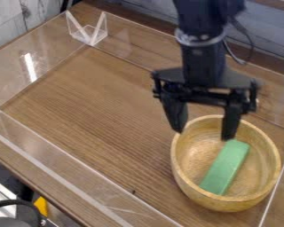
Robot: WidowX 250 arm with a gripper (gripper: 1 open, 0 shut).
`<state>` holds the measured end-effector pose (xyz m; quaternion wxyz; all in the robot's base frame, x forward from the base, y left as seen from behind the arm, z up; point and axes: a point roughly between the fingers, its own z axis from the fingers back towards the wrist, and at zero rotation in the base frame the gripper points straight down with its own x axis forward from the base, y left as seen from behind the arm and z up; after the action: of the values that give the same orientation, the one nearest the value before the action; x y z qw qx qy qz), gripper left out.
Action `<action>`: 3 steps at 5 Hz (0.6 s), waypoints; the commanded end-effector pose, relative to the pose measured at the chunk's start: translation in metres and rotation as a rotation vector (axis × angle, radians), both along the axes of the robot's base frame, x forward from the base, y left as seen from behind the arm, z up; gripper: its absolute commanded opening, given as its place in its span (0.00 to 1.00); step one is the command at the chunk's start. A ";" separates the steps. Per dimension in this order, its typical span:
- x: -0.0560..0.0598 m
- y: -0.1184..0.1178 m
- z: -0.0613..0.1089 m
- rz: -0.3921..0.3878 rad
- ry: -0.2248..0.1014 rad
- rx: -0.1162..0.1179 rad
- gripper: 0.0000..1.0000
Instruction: Remove the green block from inside the brown bowl and put it on the table
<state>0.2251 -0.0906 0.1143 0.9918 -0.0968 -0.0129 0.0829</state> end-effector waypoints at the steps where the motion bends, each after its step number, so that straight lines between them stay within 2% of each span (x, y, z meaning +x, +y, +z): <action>1: 0.005 -0.010 -0.008 -0.003 -0.020 0.005 1.00; 3: 0.007 -0.020 -0.034 0.002 -0.016 0.020 1.00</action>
<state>0.2290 -0.1088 0.0740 0.9927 -0.0836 -0.0094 0.0861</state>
